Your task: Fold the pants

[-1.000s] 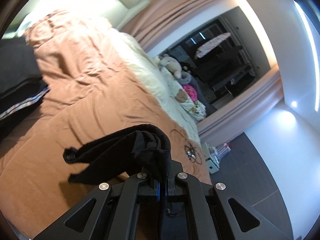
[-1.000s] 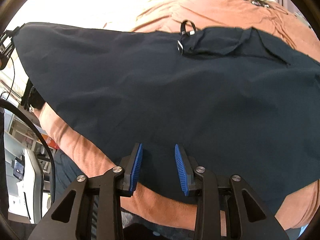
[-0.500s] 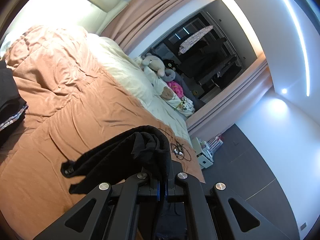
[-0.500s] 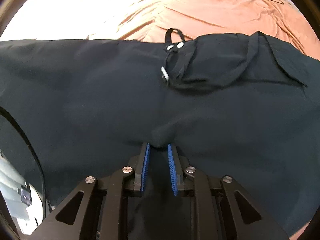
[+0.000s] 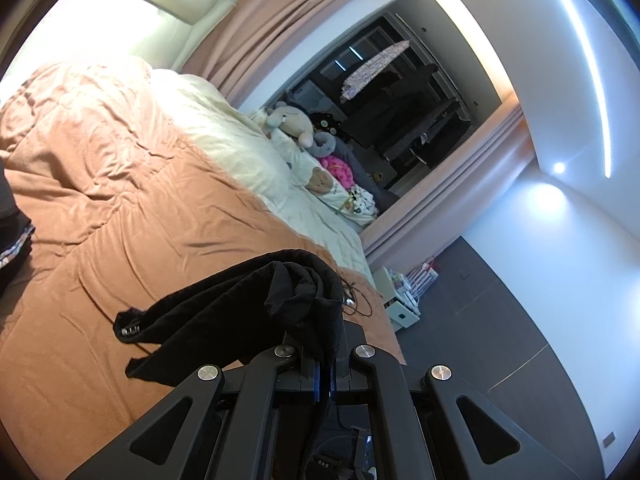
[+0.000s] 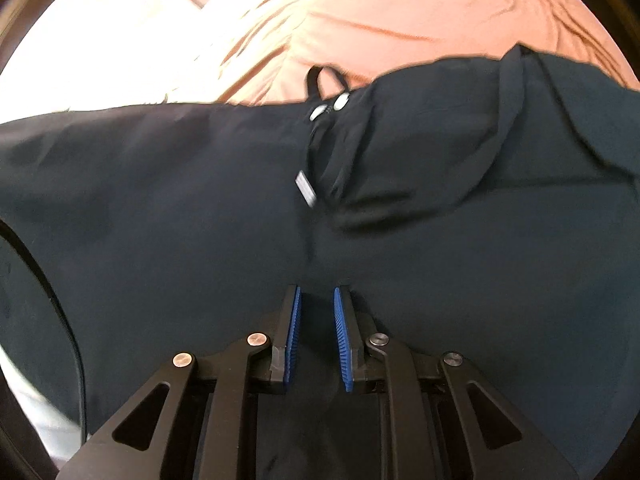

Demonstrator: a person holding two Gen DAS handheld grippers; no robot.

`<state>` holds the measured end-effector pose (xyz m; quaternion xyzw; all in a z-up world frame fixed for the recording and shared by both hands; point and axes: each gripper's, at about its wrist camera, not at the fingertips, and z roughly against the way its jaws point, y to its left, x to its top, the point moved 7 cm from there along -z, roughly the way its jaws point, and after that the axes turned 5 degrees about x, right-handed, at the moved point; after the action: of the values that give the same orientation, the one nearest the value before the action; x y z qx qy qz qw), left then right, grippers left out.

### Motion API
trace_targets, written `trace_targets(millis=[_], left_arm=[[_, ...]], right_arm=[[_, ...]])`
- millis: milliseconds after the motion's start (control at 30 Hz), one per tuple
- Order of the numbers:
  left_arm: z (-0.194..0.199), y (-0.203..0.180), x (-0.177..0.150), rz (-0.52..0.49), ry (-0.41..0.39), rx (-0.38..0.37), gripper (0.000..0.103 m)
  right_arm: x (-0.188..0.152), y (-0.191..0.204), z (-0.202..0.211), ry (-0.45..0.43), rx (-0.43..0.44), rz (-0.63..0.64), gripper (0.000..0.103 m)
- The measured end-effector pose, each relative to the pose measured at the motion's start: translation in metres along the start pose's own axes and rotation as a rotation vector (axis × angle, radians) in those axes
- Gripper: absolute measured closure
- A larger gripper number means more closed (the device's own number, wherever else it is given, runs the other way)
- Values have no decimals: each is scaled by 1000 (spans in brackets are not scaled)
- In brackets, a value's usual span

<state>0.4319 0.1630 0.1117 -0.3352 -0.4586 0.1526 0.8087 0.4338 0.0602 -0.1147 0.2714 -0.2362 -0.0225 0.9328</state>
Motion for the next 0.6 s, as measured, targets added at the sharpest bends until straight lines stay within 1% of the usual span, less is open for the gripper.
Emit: trace_targets(millis=[100, 300, 400, 467, 533, 600], left_arm=[[-7, -8, 1, -10, 14, 1, 101], [-14, -39, 0, -36, 30, -46, 101], [-22, -60, -2, -61, 43, -62, 101], [-26, -75, -5, -82, 54, -77, 101], [-30, -91, -10, -107, 62, -91, 101], [-34, -102, -12, -121, 71, -105, 101]], right_arm=[[-24, 5, 5, 25, 37, 19, 89], [-77, 9, 26, 44, 75, 54, 89], [-92, 9, 39, 38, 97, 57, 89], [-100, 6, 52, 11, 108, 56, 89], [-95, -3, 64, -13, 118, 42, 89], [-98, -10, 76, -47, 115, 23, 88]])
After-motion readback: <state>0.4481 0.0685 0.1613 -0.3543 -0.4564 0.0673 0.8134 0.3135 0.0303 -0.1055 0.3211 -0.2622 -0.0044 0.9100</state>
